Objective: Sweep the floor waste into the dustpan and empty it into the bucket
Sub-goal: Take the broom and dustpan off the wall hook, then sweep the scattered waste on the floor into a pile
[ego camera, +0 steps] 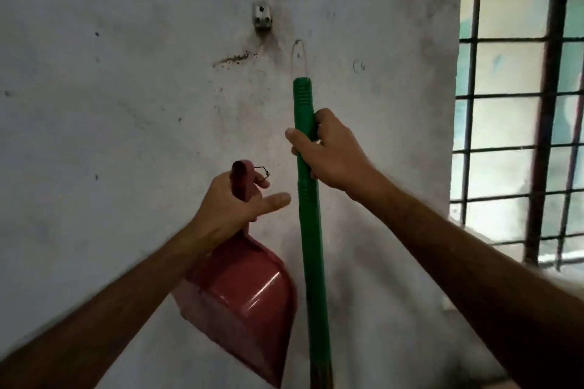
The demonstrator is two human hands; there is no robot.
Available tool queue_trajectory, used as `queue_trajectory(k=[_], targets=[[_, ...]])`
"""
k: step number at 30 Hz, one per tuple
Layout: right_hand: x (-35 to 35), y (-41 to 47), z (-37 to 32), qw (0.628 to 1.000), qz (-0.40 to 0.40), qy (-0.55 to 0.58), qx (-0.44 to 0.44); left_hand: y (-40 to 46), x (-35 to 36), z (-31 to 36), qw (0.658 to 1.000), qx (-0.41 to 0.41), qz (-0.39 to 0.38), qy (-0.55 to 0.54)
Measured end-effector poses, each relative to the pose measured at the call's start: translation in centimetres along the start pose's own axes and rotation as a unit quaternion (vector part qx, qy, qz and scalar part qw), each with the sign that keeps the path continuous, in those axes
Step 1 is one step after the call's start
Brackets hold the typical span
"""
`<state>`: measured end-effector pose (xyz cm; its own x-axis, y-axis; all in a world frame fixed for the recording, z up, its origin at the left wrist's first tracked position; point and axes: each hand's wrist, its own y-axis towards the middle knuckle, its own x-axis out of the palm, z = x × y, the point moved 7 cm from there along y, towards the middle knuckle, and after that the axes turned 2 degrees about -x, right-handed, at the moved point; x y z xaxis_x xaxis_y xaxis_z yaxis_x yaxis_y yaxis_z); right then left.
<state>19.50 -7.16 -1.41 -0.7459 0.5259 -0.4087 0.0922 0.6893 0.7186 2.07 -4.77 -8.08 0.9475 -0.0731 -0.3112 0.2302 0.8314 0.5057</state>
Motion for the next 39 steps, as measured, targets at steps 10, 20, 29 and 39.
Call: queue_trajectory(k=[10, 20, 29, 39], targets=[[5.6, -18.1, 5.2, 0.993, -0.058, -0.044, 0.093, -13.0, 12.9, -15.5, 0.975, -0.072, -0.203, -0.053], [12.5, -50.7, 13.7, 0.609, 0.136, 0.298, 0.722, -26.1, 17.0, -20.8, 0.895, 0.045, -0.443, -0.032], [13.5, -67.0, 5.4, 0.452, 0.409, 0.437, 0.661, -43.6, 20.9, -16.0, 0.668, 0.154, -0.710, -0.159], [13.0, -84.1, -8.0, 0.362, 0.542, 0.364, 0.665, -58.7, 18.5, -12.4, 0.506, 0.362, -0.782, -0.042]])
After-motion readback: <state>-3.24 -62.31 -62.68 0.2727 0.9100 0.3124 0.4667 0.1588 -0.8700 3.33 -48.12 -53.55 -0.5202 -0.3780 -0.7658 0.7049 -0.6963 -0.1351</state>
